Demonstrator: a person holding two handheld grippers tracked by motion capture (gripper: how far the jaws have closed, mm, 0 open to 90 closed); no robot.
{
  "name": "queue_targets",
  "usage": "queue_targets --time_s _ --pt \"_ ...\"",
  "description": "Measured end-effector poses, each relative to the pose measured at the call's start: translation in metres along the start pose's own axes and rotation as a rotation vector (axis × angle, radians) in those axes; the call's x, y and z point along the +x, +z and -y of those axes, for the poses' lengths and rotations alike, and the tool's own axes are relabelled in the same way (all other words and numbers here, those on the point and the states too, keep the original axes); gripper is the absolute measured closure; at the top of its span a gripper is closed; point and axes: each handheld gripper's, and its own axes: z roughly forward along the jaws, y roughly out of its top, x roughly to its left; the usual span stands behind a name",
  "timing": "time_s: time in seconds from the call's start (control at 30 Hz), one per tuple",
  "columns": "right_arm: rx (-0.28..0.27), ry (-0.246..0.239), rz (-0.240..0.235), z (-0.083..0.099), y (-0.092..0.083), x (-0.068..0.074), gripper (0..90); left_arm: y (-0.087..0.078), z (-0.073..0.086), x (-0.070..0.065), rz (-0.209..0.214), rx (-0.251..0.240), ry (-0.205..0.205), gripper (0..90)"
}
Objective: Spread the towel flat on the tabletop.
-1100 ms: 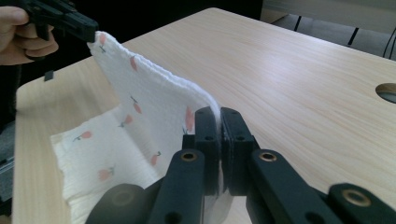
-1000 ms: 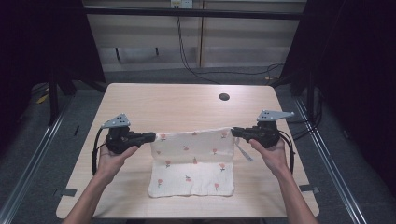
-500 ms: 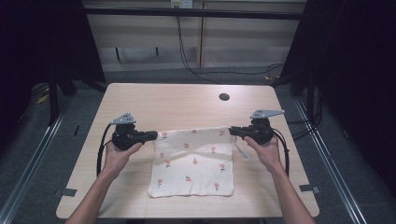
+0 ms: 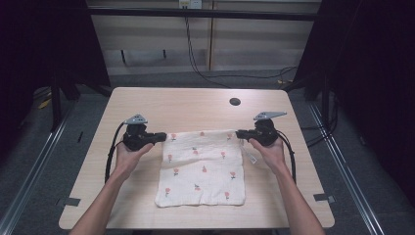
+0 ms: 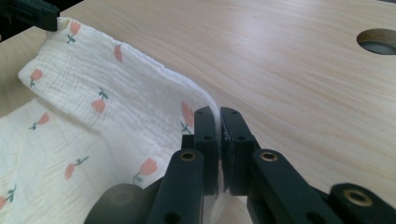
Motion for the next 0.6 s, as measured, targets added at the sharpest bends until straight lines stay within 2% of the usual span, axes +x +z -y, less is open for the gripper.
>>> queue_targets --time_s 0.1,0.17,0.2,0.23,0.33,0.4,0.5,0.57,0.6 --pt "0.008 0.006 0.005 0.000 0.004 -0.001 86.5 0.003 -0.001 0.003 -0.011 0.001 -0.008 84.9" --pt "0.005 0.013 0.004 0.000 0.007 -0.002 86.5 0.004 -0.001 0.007 -0.015 -0.012 -0.030 84.1" --pt "0.006 0.019 0.006 0.001 0.011 -0.003 86.0 0.005 -0.001 0.011 -0.023 -0.010 -0.051 80.6" --pt "0.007 0.020 0.008 0.001 0.013 -0.004 84.8 0.005 0.000 0.012 -0.014 -0.011 -0.063 77.9" --pt "0.012 0.026 0.022 0.001 0.015 -0.006 80.2 0.002 0.000 0.012 -0.014 -0.015 -0.074 73.9" --pt "0.020 0.030 0.044 0.001 0.015 -0.006 74.3 -0.001 0.001 0.011 -0.014 -0.016 -0.072 70.4" --pt "0.021 0.029 0.053 0.001 0.012 -0.006 71.1 -0.006 0.002 0.009 -0.016 -0.004 -0.052 69.3" --pt "0.015 0.018 0.056 0.000 0.003 -0.002 67.9 -0.010 0.003 0.006 -0.011 -0.004 -0.049 69.3" --pt "0.017 0.008 0.061 -0.001 -0.001 0.000 67.4 -0.013 0.003 0.003 0.004 0.001 -0.031 69.4"
